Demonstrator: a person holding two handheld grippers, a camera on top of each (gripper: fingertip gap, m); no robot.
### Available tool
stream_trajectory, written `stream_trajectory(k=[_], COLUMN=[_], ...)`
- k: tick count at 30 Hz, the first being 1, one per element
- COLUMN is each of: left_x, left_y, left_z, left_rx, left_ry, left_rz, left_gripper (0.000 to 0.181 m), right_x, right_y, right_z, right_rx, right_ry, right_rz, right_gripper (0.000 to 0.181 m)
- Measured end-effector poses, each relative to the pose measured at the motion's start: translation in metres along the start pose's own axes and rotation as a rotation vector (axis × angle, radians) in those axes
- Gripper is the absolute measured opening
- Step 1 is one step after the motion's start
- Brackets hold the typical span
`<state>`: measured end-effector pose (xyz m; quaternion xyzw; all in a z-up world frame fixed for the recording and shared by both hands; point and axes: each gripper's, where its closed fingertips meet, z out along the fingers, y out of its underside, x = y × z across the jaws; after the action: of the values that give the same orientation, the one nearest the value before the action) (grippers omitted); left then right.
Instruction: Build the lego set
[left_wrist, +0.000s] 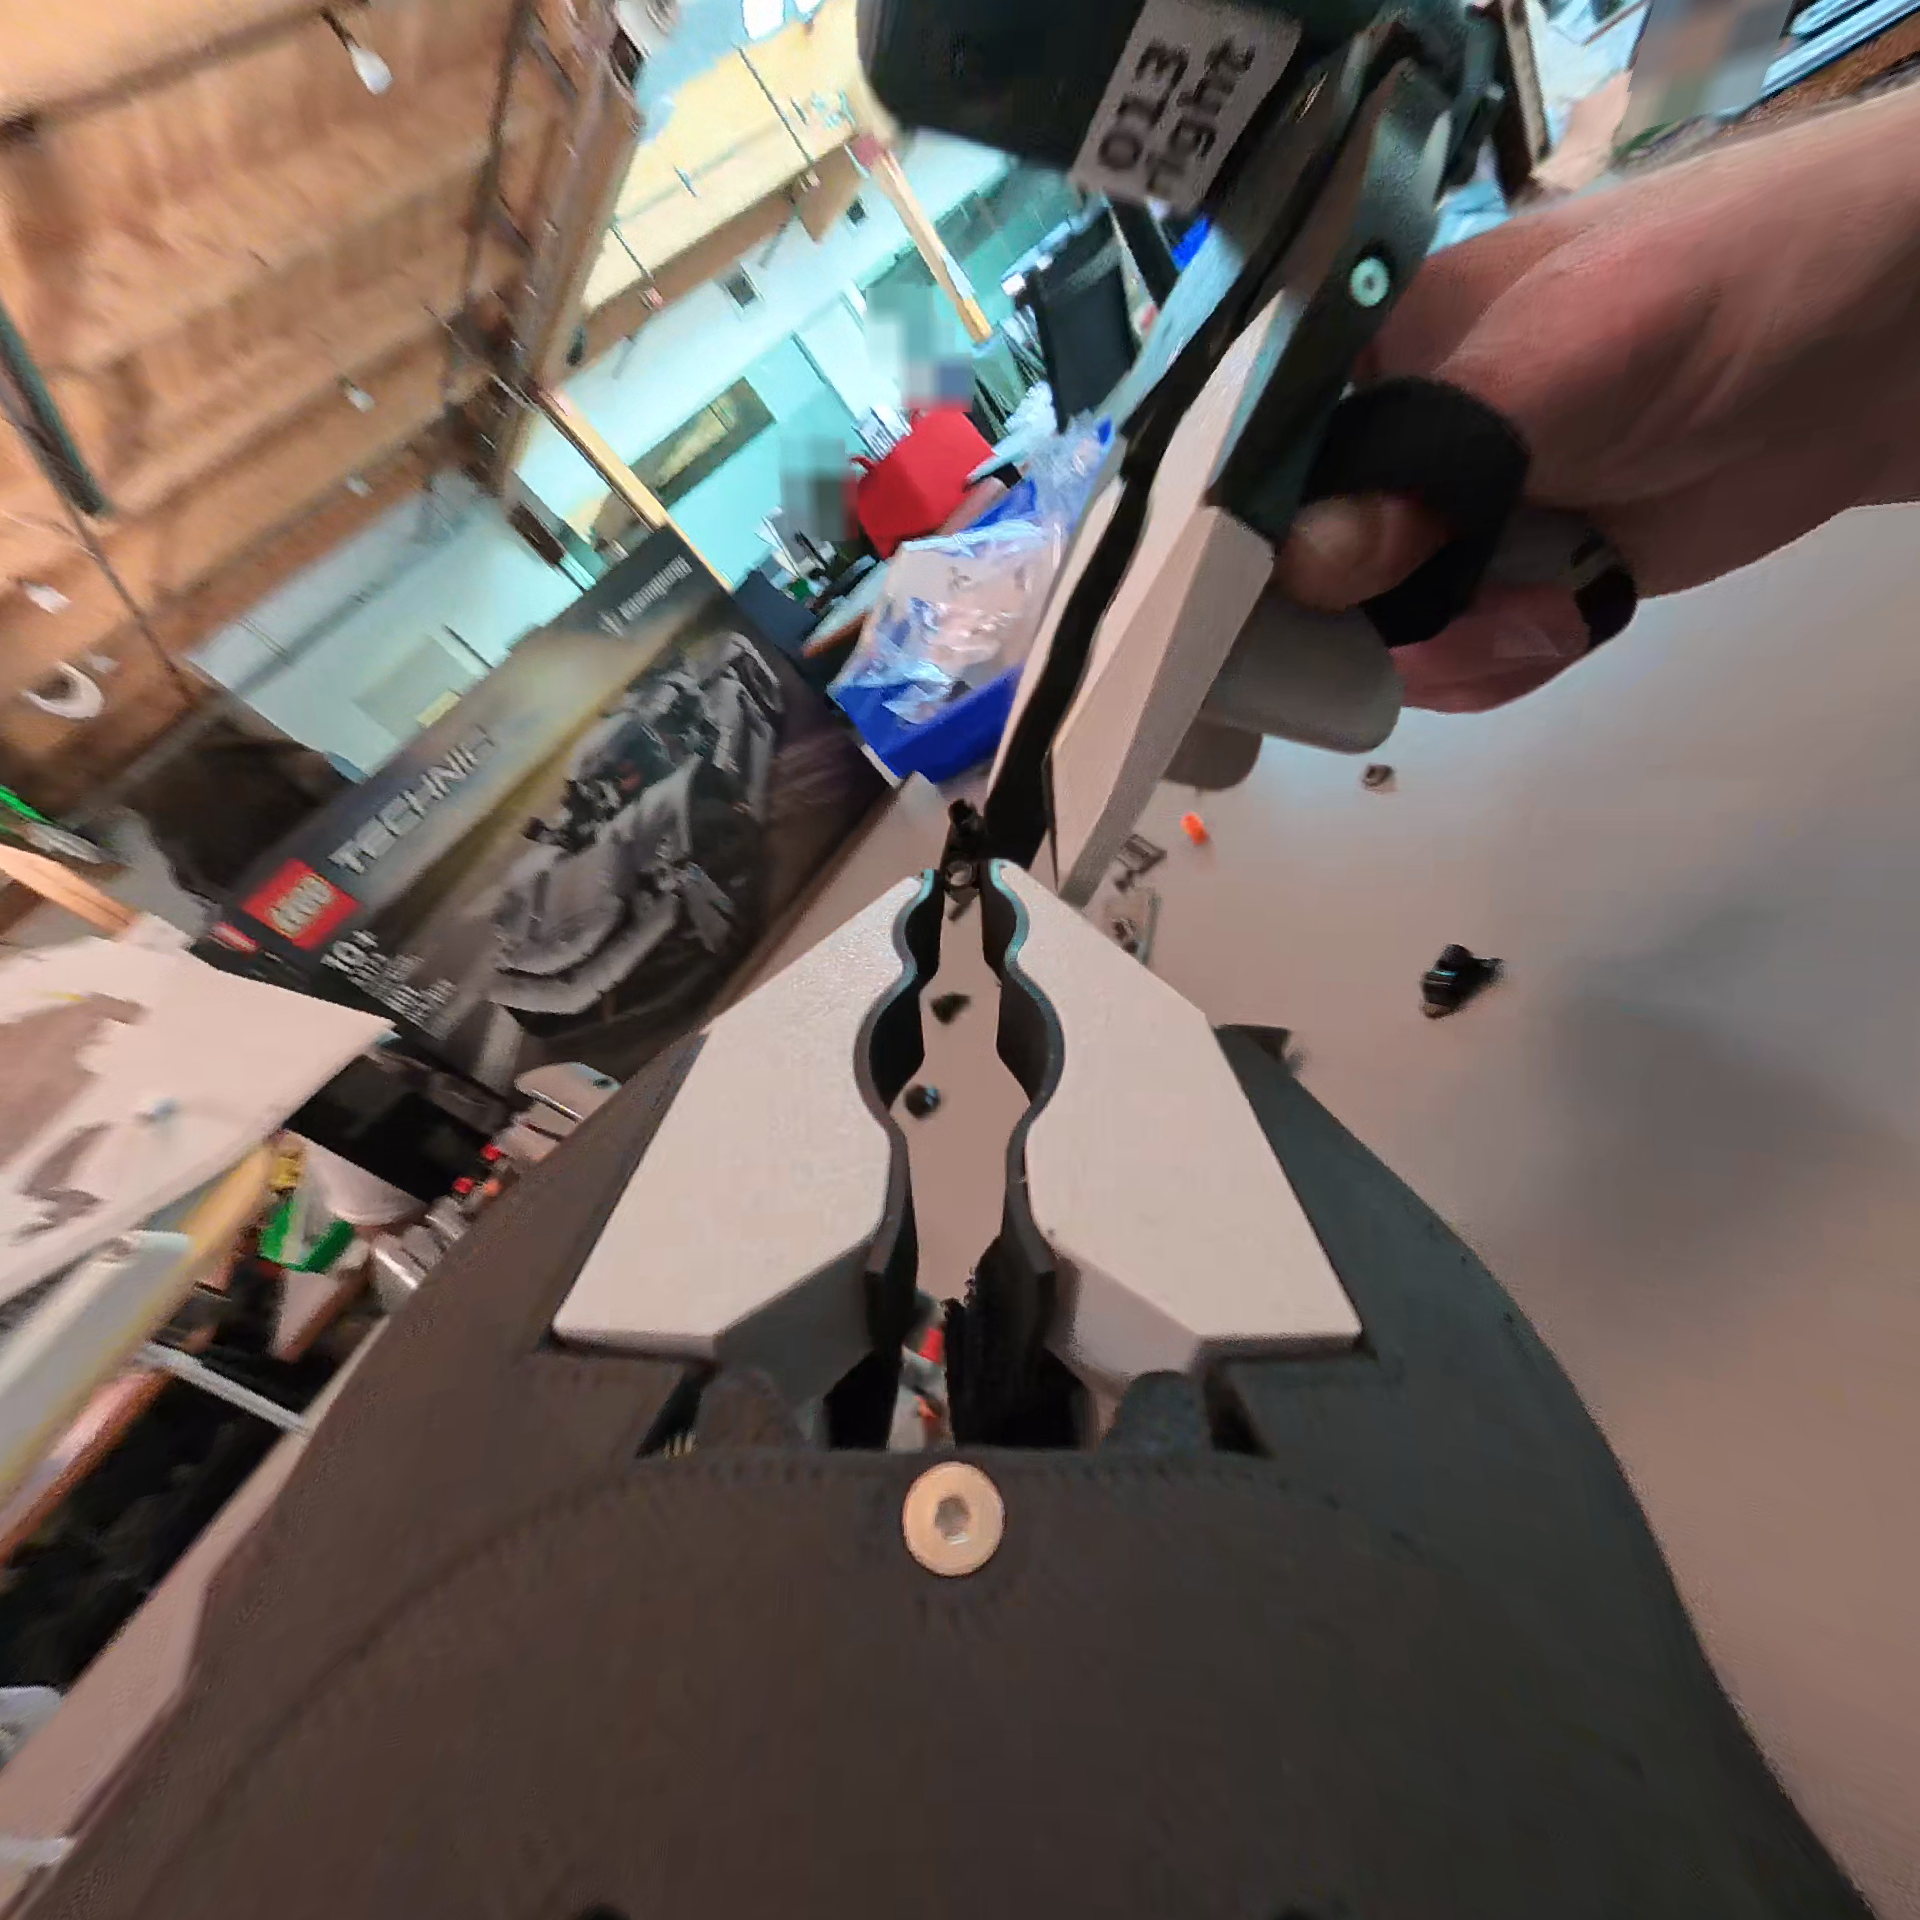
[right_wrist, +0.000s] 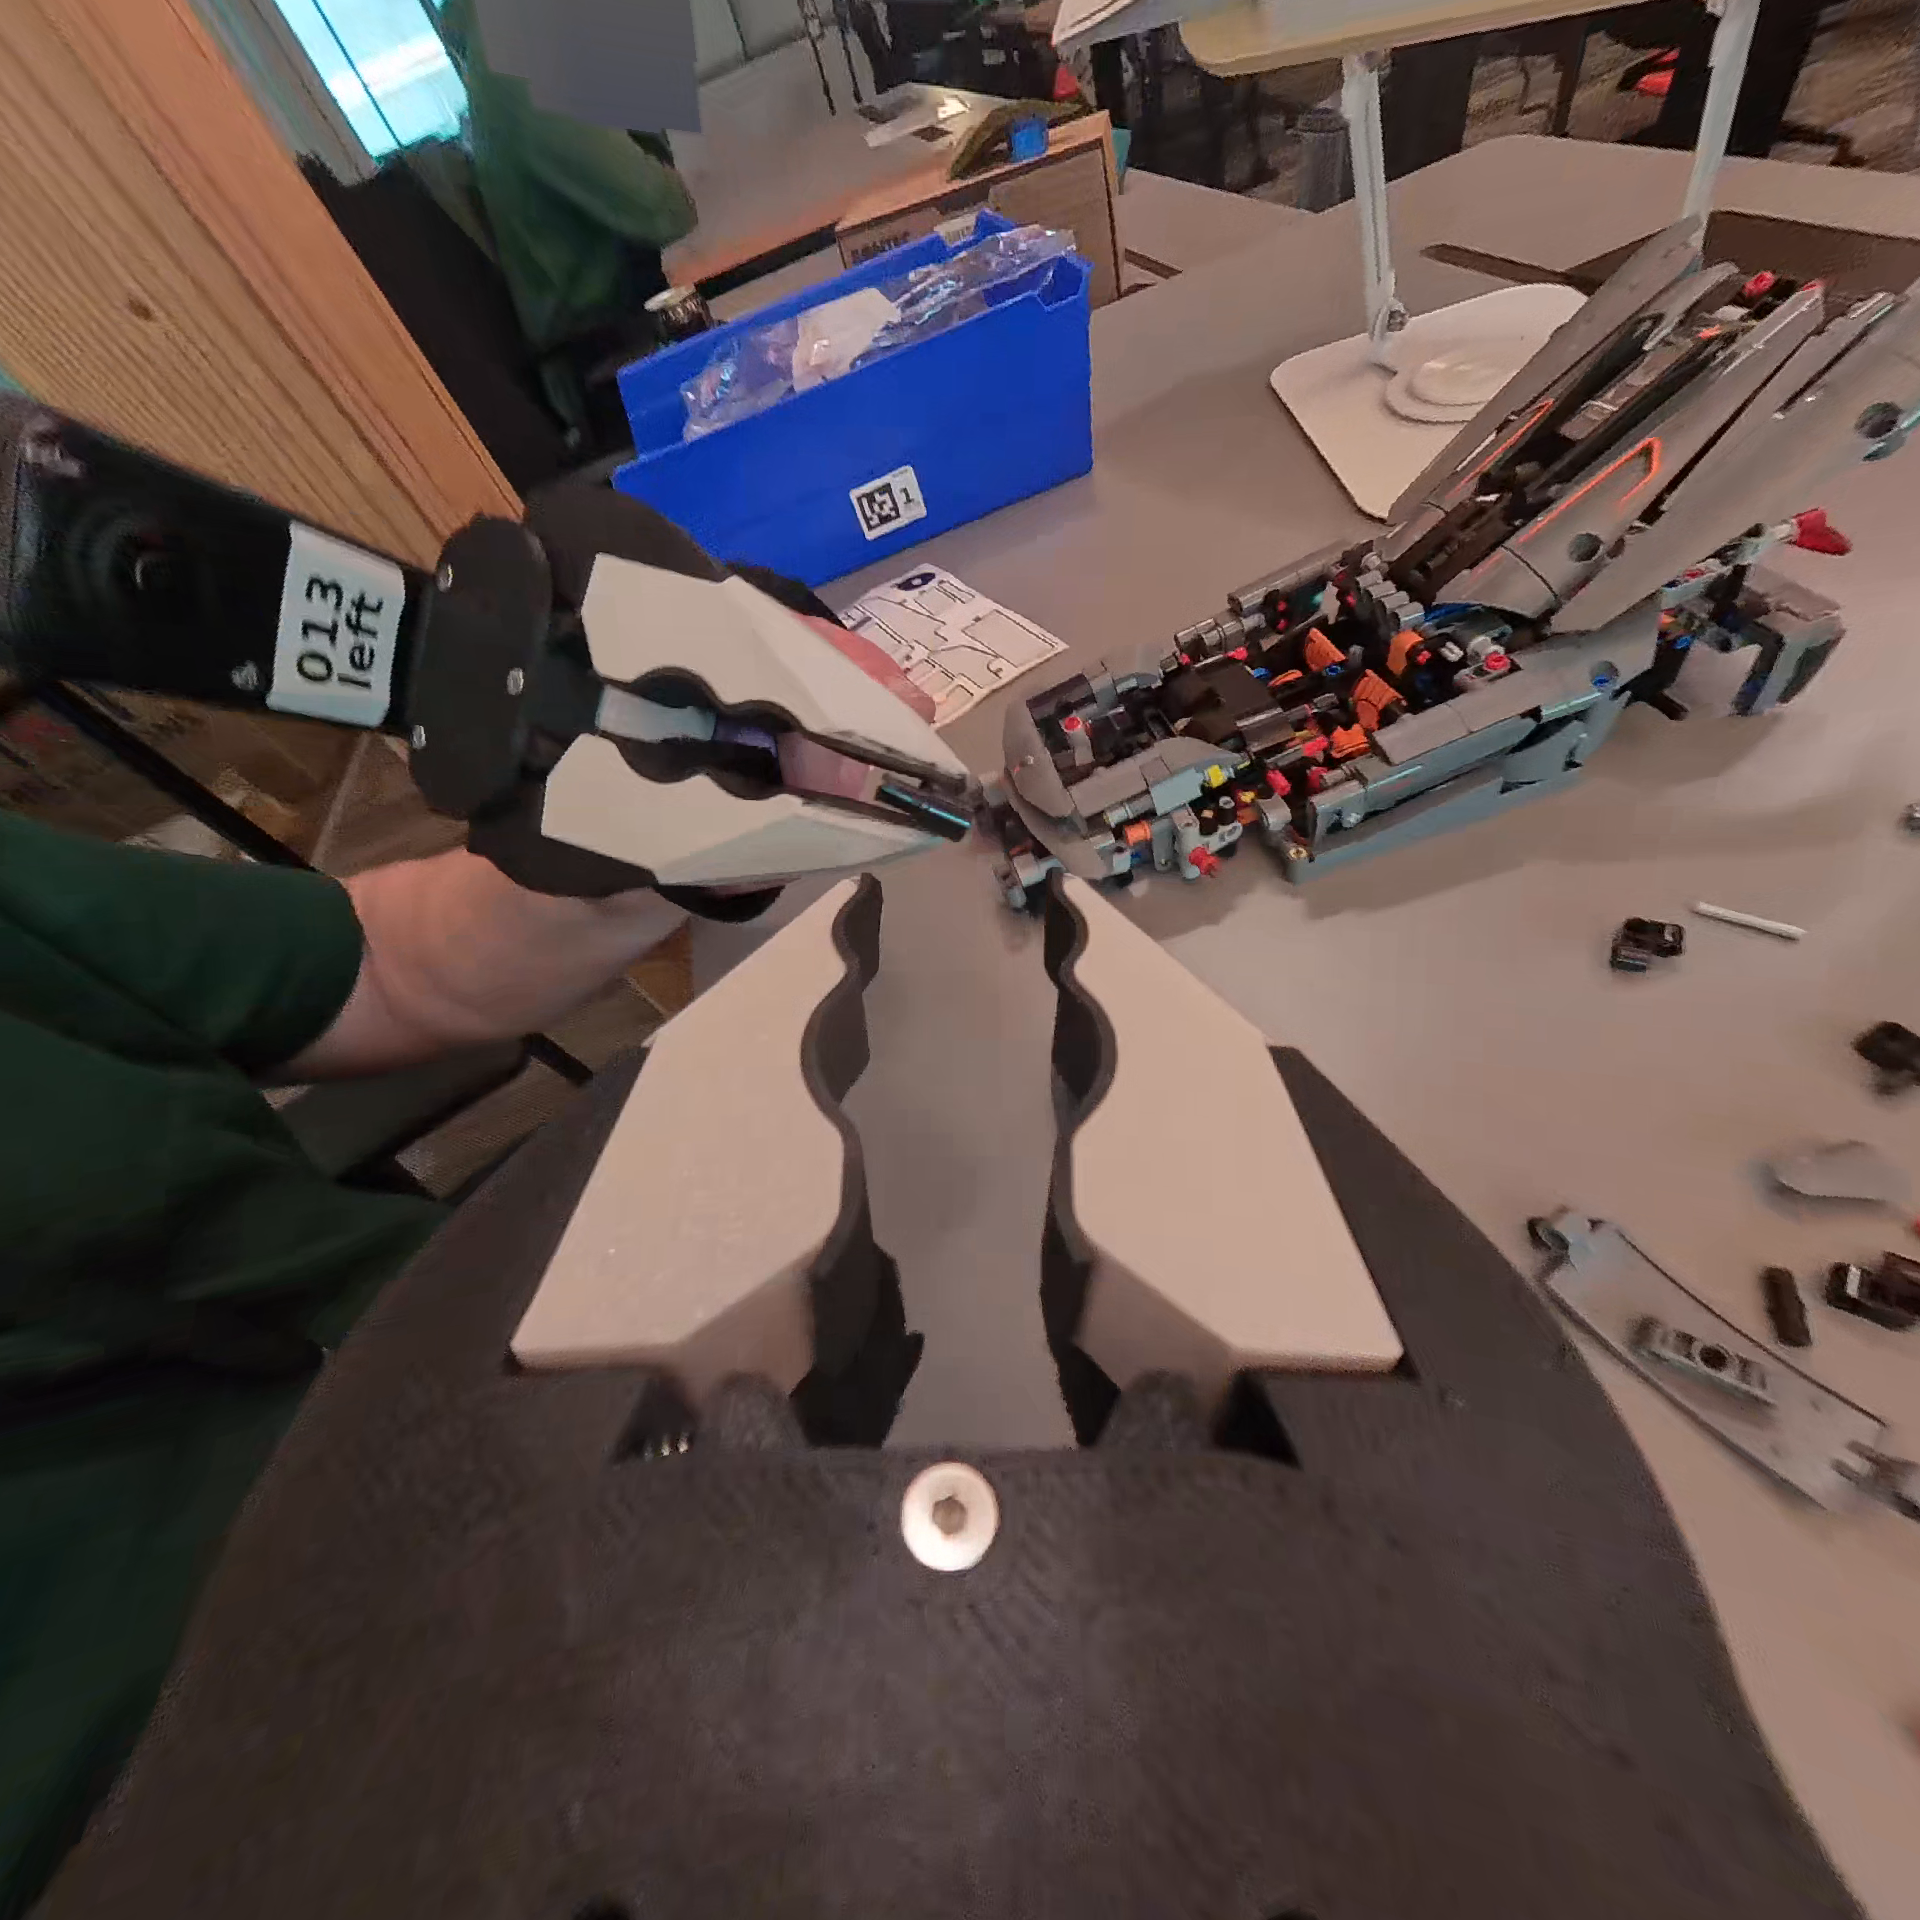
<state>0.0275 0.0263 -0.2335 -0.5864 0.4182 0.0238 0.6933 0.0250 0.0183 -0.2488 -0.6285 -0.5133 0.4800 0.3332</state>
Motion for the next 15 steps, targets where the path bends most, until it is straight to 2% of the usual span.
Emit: stream_trajectory(k=[2, 6, 10, 12, 15], left_x=[-0.006, -0.012, -0.017, -0.020, -0.024], left_y=[-0.004, -0.004, -0.004, -0.003, -0.008], left_z=[0.000, 0.001, 0.000, -0.001, -0.004], left_rx=[0.024, 0.035, 0.038, 0.054, 0.131], left_ry=[-0.046, -0.115, -0.150, -0.132, -0.055], left_rz=[0.041, 0.104, 0.092, 0.020, -0.195], left_gripper=[0.005, 0.005, 0.006, 0.005, 0.005], right_x=[0.000, -0.002, 0.003, 0.002, 0.000], right_y=[-0.005, -0.012, -0.011, -0.015, -0.024], right_z=[0.004, 0.008, 0.011, 0.009, 0.002], right_rx=[0.019, 0.053, 0.045, 0.070, 0.123], right_ry=[-0.041, -0.100, -0.106, -0.123, -0.081], right_rz=[0.031, 0.052, 0.081, 0.071, -0.050], right_gripper=[0.029, 0.002, 0.033, 0.032, 0.032])
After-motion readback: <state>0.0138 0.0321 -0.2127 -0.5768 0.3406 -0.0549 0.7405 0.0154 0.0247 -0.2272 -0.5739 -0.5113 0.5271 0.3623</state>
